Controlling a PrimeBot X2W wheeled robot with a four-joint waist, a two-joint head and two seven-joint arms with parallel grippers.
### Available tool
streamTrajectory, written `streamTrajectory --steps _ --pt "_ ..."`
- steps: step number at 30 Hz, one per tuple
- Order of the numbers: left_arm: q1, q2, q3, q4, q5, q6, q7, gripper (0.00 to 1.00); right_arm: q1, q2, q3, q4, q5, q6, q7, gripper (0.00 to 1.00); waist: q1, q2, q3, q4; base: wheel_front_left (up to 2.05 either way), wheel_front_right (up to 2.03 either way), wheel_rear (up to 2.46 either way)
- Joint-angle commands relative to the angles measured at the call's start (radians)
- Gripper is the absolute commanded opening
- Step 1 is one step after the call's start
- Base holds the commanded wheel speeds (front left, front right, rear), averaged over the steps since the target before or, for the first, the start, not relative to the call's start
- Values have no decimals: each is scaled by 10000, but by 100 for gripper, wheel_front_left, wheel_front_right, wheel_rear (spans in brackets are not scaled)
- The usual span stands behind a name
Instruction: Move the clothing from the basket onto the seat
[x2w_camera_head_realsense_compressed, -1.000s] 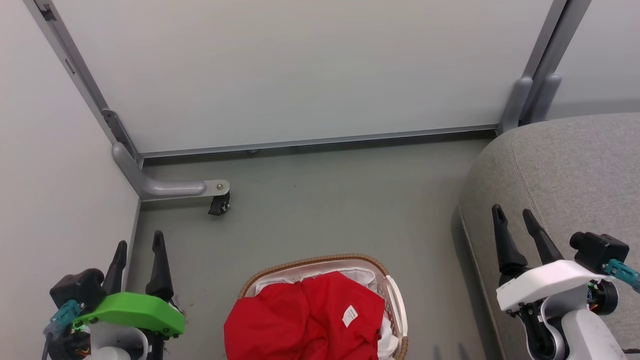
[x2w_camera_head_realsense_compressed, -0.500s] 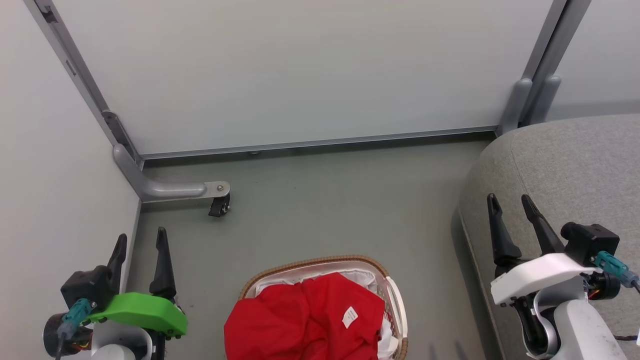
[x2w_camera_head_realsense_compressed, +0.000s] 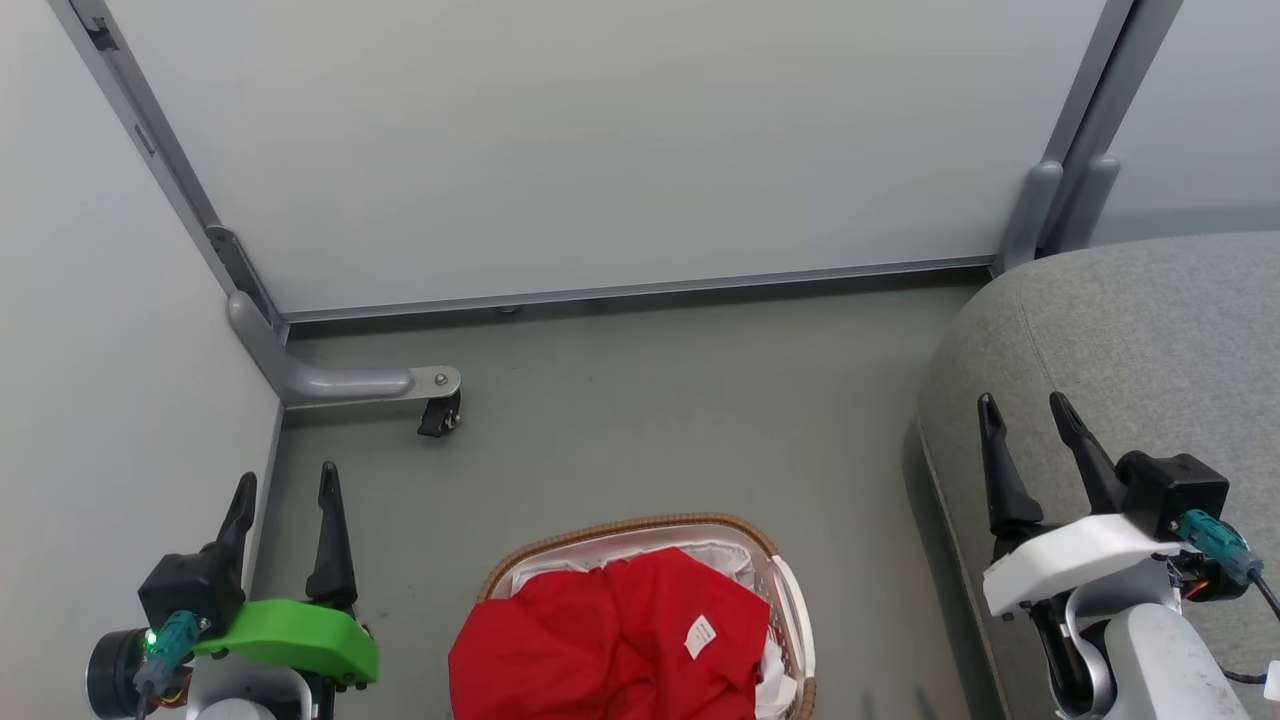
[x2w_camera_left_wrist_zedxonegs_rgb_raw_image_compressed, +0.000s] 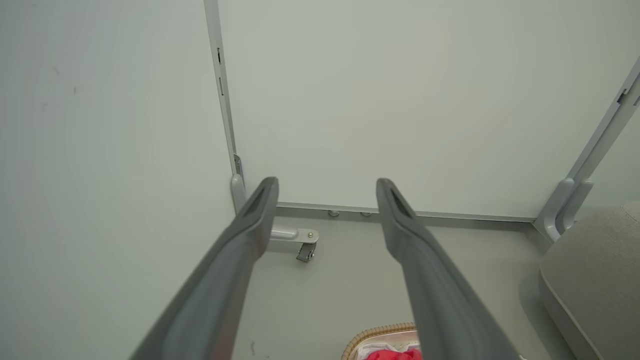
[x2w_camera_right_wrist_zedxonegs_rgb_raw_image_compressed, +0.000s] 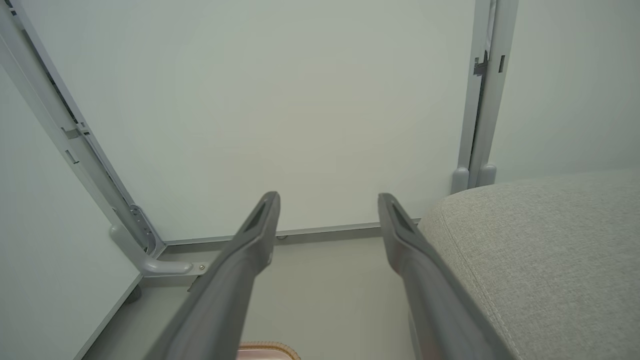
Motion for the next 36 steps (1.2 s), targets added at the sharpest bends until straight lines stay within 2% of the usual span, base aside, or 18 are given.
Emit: streamTrajectory --steps 1,7,16,24,36 --pt "50 -37 75 -33 207 -53 -89 100 -34 -21 -5 -29 -275 0 -110 100 0 0 10 1 0 0 0" --pt "154 -181 254 85 633 -200 -205 100 56 -11 23 38 -748 0 -227 100 0 0 28 -6 0 0 0" --pt "-37 -294 18 445 1092 -412 -367 100 -185 -6 274 -20 -1311 -1 -386 100 0 0 464 -146 0 0 0" --pt "-695 -181 -510 694 1543 -445 -514 100 -756 -10 563 -425 -1804 -3 -540 100 0 0 1799 -524 0 0 0" --pt "-2209 284 -1558 1122 904 -444 -512 100 -1920 -6 900 -1210 -1320 -3 -534 100 0 0 4170 -1195 0 0 0"
